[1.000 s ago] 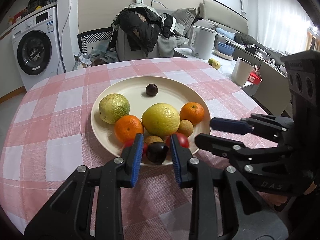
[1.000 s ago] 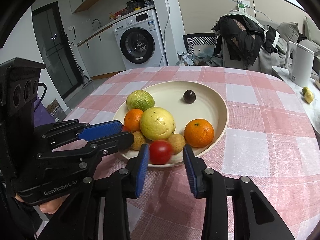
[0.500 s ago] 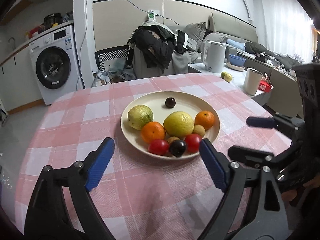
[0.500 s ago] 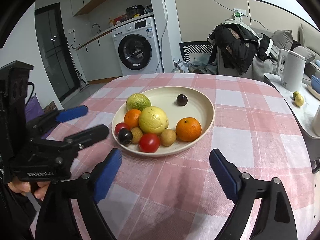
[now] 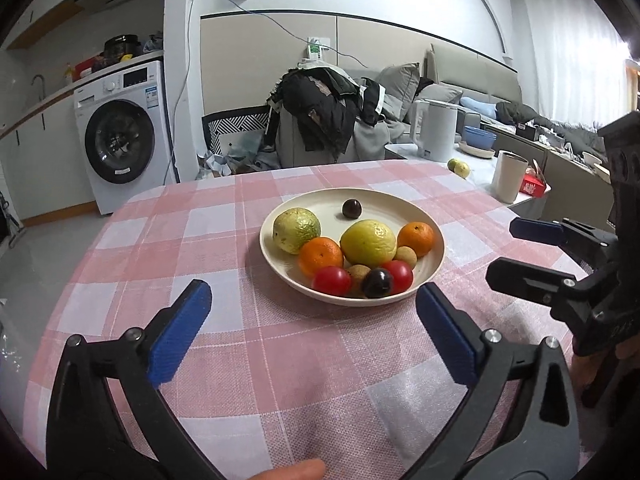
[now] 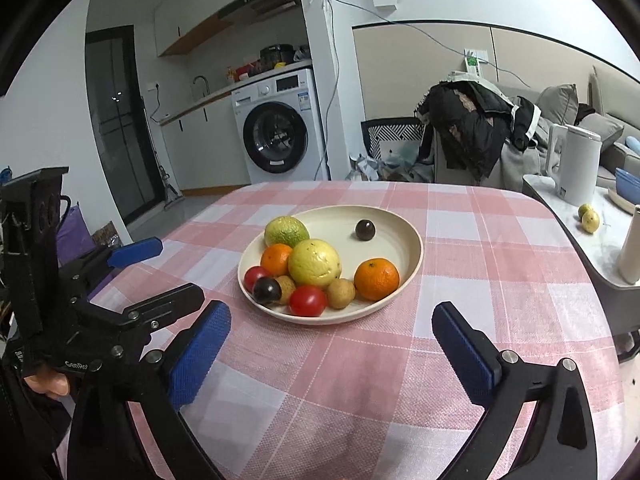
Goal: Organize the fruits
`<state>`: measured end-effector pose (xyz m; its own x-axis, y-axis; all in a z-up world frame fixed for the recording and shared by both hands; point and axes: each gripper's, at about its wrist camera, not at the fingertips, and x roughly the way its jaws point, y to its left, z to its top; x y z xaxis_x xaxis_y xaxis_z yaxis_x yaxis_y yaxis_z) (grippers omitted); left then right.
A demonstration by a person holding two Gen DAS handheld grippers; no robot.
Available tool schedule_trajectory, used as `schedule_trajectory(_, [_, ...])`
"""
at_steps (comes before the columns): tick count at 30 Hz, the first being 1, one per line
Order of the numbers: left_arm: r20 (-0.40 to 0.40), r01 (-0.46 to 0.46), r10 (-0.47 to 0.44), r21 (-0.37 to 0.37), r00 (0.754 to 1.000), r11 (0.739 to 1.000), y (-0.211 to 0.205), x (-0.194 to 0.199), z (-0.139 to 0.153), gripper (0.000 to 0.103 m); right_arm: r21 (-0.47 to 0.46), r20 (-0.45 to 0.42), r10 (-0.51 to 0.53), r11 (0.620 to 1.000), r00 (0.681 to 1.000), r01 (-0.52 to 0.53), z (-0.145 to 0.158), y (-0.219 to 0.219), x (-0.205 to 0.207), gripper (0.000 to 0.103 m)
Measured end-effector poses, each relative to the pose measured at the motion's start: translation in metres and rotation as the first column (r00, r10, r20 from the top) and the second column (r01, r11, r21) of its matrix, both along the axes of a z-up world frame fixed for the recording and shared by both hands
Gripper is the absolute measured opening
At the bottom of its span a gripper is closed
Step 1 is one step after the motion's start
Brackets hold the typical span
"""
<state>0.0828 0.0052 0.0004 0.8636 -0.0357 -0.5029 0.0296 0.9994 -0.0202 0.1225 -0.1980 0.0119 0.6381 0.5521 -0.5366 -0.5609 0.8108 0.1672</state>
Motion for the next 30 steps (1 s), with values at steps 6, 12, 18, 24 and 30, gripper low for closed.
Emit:
schedule_trajectory(6, [0.002, -0.010, 0.010, -0.020, 1.000, 1.000, 0.004, -0.001, 0.000, 0.102, 0.021, 0.011, -0.001, 1.000, 1.000, 0.001, 0.003, -0.003, -0.002, 0.103])
schedule_trajectory(12, [0.004, -0.007, 0.007, -0.021, 1.000, 1.000, 0.005, -0.003, 0.001, 0.102, 0.033, 0.029, -0.020, 0.999, 0.999, 0.019, 0.005, -0.007, -0.005, 0.103])
schedule_trajectory(18, [0.018, 0.001, -0.001, -0.013, 1.000, 1.000, 0.001, -0.005, 0.005, 0.102, 0.016, 0.052, -0.027, 1.000, 0.998, 0.026, 0.007, -0.005, -0.008, 0.103])
schedule_trajectory(24, [0.018, 0.001, -0.001, -0.015, 1.000, 1.000, 0.001, -0.005, 0.005, 0.102, 0.003, 0.069, -0.018, 1.000, 0.997, 0.018, 0.009, -0.003, -0.012, 0.103])
schedule_trajectory(30, [0.018, 0.002, -0.002, -0.016, 1.000, 1.000, 0.001, -0.005, 0.005, 0.102, 0.003, 0.070, -0.017, 1.000, 0.997, 0.016, 0.009, -0.002, -0.012, 0.103])
